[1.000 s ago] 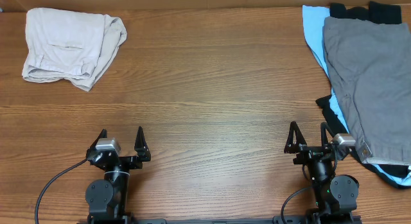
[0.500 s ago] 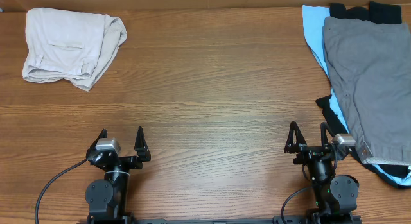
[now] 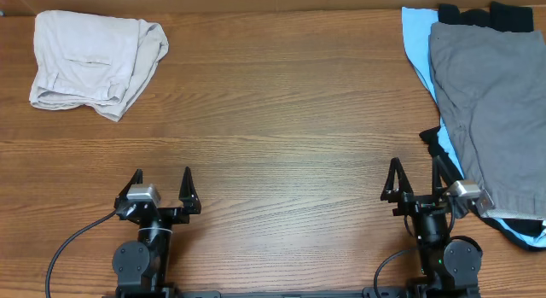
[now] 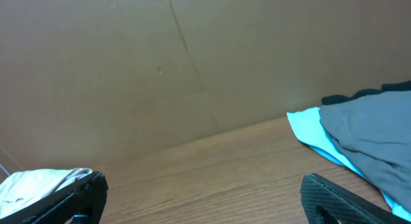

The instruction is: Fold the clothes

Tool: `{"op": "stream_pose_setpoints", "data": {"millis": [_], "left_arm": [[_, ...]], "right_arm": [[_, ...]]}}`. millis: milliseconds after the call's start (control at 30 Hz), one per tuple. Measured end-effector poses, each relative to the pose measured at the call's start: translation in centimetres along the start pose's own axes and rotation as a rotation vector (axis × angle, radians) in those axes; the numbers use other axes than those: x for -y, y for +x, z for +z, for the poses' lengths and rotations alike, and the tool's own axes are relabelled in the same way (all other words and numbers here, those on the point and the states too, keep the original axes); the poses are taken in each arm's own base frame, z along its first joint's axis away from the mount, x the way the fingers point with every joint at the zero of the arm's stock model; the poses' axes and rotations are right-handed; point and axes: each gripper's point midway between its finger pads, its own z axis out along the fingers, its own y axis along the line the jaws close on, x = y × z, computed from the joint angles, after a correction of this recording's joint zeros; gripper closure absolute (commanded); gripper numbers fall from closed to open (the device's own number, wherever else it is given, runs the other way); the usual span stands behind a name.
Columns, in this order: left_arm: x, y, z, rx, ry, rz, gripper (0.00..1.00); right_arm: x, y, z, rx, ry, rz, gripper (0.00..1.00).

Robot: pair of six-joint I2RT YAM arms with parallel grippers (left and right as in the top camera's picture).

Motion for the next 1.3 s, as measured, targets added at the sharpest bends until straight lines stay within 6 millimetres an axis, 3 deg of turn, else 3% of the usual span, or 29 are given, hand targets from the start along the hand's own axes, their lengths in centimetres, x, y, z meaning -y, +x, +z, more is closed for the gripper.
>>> {"op": "stream_pose_setpoints", "data": {"millis": [100,200,467,667,867,1033,1200,1300], "left_arm": [[0.3,-0.7,-0.2,-0.008,0.006,0.000,0.00],[0.7,-2.6,-0.4,-0.011,0.009,-0.001,0.00],[2.6,-9.0,1.1,-0.062,0.053,0.018,0.00],[3.8,-11.7,4.4,-0.249,0.082,0.049,0.00],[4.6,-13.6,7.4,-0.443,0.100,0.066,0.00],[5.0,-13.9,9.8,-0.574,0.121,0.074,0.00],[4.9,-12.5,12.4,-0.633,0.139,0.075,0.00],[5.0,-11.0,13.4,-0.673,0.159,0.061,0.00]], "right_arm": [[0.1,0.3,0.0,-0.023,0.008,0.000,0.00],[-0.2,-0.6,-0.2,-0.026,0.009,-0.005,0.00],[-2.9,-7.9,-1.0,0.051,-0.017,-0.051,0.00],[-4.0,-10.8,0.4,-0.073,0.024,-0.078,0.00],[-4.8,-13.5,3.6,-0.307,0.103,-0.108,0.00],[-5.0,-15.3,7.2,-0.478,0.177,-0.142,0.00],[-3.9,-14.2,11.6,-0.626,0.231,-0.206,0.00],[-1.7,-12.4,13.9,-0.690,0.275,-0.211,0.00]]}}
